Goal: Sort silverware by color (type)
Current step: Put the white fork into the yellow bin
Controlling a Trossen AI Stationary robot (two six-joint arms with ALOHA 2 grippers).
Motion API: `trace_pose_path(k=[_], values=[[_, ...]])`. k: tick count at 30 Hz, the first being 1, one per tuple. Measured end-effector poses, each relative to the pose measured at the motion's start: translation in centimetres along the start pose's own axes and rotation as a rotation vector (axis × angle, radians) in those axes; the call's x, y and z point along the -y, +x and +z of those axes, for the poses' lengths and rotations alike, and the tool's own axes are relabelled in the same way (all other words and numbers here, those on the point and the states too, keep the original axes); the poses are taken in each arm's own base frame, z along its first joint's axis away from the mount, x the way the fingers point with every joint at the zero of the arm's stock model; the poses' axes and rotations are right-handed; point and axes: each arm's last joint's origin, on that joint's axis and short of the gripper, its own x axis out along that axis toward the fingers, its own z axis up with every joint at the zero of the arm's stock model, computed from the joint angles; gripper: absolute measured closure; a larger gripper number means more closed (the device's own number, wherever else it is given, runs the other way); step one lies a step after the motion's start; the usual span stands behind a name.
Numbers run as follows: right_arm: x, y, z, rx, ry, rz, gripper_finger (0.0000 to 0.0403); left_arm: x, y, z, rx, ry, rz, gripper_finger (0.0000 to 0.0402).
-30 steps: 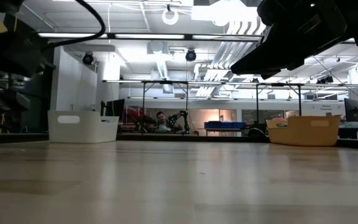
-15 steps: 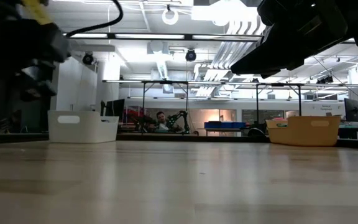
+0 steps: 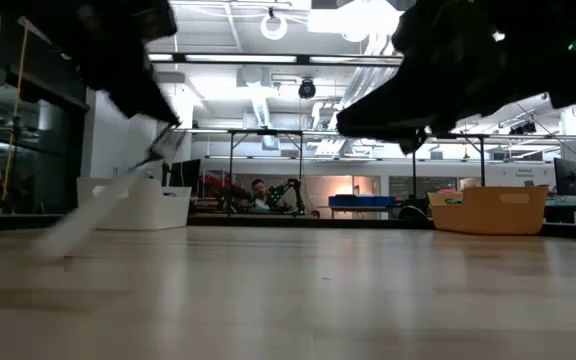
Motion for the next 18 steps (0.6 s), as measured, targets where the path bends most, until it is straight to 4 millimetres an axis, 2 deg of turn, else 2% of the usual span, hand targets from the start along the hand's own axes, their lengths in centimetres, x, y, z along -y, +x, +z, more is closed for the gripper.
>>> trace_pose_path(k=[4,9,14,18], values=[[0.1,1.9,-0.7,0.028,0.044,-0.053,0.0265,-0.3,-0.1,1.9,0.179,0.011,0.036,0.0401],[0.5,4.7,0.0,0.063,0.120,-0.095,0.0218,-0.9,0.0,3.5,0.327,0.020,0.084,0.0401],[0.9,6.7,1.6,0.103,0.145,-0.075,0.0208,-1.1,0.2,4.2,0.390,0.037,0.076,0.0401],[1.6,7.4,2.7,0.124,0.159,-0.046,0.0208,-1.0,0.3,4.4,0.404,0.038,0.071,0.0401]])
